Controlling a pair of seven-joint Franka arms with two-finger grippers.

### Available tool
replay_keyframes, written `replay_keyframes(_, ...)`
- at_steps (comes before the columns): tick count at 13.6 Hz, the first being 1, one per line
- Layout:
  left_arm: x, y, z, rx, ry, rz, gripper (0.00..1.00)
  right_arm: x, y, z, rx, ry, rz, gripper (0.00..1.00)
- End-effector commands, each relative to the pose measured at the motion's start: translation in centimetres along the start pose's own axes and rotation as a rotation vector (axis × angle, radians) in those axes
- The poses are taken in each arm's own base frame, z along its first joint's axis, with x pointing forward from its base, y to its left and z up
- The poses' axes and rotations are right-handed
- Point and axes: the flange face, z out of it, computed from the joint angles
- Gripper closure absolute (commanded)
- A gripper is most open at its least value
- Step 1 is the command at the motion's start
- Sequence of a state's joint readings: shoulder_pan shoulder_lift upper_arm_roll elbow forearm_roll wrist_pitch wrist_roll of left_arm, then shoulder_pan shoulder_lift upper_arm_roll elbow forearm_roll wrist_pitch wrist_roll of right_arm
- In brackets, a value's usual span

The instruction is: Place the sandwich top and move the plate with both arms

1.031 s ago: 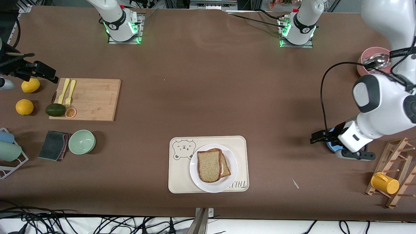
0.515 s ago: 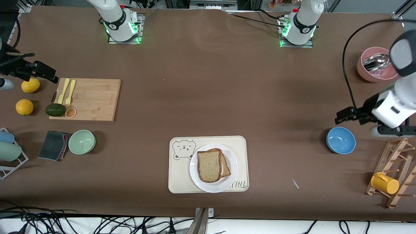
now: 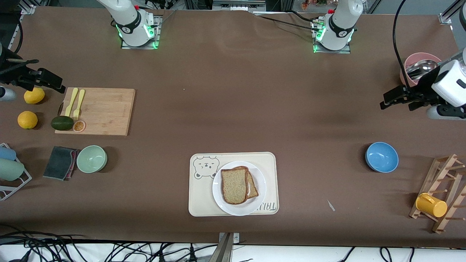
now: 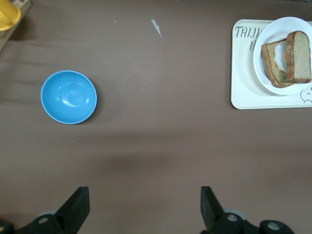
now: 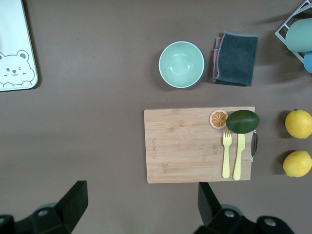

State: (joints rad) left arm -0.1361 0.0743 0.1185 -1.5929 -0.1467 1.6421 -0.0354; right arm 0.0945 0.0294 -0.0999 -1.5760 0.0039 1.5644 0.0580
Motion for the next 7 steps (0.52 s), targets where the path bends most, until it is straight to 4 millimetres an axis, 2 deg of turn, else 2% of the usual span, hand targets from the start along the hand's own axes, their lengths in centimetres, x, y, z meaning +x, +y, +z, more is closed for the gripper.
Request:
replay_keyframes(1, -1.88, 3.08, 1.09, 0.050, -0.021, -0.006, 0.00, -0.03, -0.13, -0.57, 0.014, -0.003, 0.002, 0.00)
replay_keyframes(7, -1.83, 2.83, 0.38, 0.099, 0.000, 0.014, 0.00, -0.03, -0.13, -0.57, 0.014, -0.003, 0.002, 0.00)
